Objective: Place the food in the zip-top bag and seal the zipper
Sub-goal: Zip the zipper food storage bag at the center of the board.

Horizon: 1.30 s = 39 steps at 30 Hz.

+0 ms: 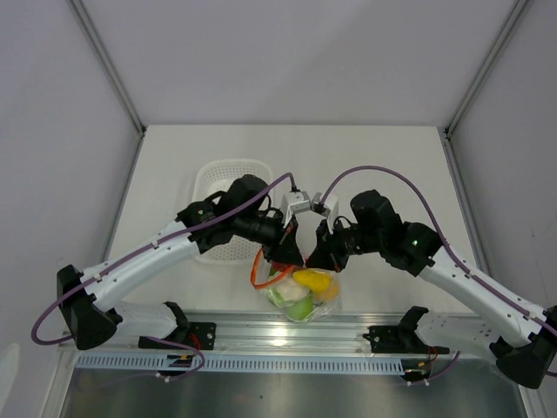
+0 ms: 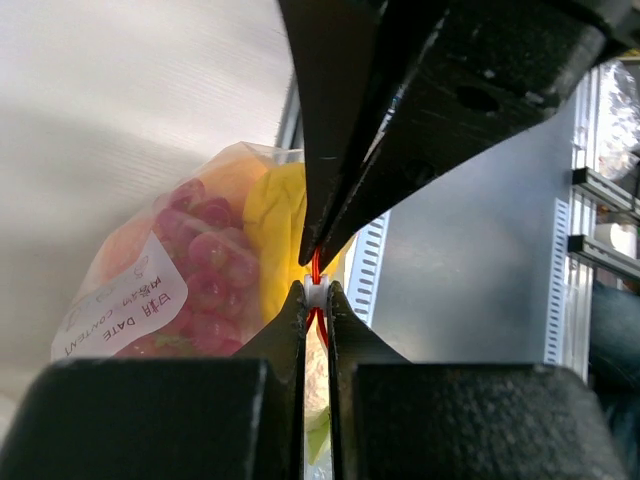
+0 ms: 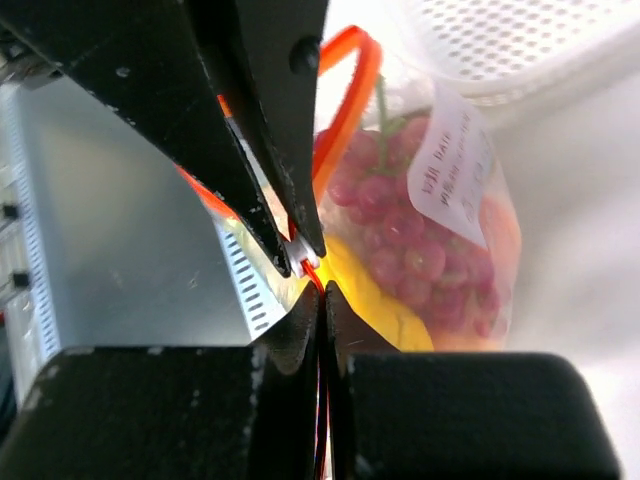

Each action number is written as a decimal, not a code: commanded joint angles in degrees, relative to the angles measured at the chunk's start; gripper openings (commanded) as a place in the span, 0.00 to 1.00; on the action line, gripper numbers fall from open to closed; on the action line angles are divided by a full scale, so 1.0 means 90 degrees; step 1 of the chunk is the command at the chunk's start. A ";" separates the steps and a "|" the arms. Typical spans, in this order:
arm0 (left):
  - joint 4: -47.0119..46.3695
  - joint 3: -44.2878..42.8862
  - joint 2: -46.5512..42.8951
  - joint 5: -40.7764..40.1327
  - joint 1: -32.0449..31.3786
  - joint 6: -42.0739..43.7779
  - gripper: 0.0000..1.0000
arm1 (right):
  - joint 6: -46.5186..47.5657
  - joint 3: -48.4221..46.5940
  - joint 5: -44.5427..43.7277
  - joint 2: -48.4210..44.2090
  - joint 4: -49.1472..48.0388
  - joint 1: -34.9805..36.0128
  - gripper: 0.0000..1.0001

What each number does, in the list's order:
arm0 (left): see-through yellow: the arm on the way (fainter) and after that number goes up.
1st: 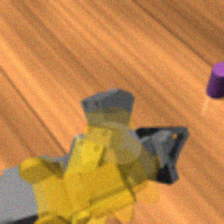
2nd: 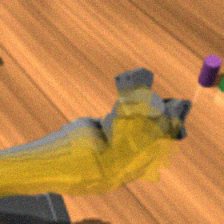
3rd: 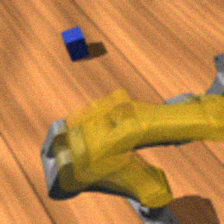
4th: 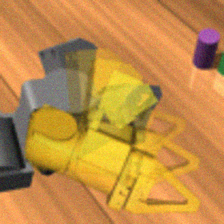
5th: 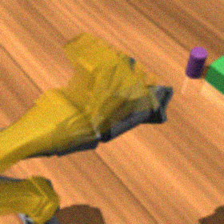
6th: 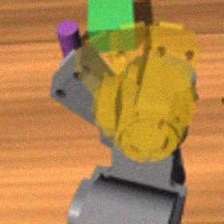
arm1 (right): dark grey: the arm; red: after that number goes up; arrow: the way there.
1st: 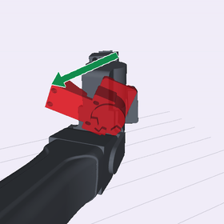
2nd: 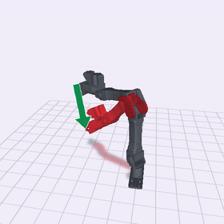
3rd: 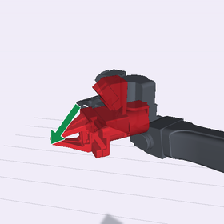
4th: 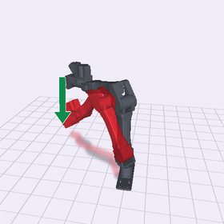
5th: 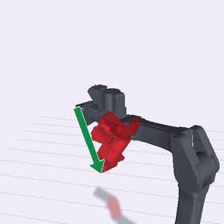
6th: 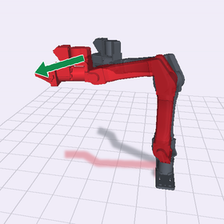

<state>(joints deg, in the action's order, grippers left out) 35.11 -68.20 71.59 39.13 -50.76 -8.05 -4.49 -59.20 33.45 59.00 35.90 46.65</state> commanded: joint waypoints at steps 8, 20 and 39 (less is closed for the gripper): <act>0.0356 -0.0146 -0.0357 -0.0803 -0.0053 -0.0111 0.01 | -0.1102 0.0142 -0.2838 -0.0364 0.0229 -0.0076 0.00; 0.0738 0.0361 -0.0971 -0.0950 -0.0111 -0.0218 0.01 | -0.1034 0.0523 -0.2779 -0.0638 0.0395 -0.0193 0.00; 0.0015 0.0215 -0.0748 -0.0159 -0.0141 -0.0072 0.01 | 0.0889 -0.0405 0.0452 0.0045 0.0299 0.0070 0.48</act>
<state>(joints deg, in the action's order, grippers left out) 38.70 -64.31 65.04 33.76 -51.75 -8.97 0.05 -61.45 30.96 57.43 37.85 46.76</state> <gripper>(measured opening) 0.037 0.473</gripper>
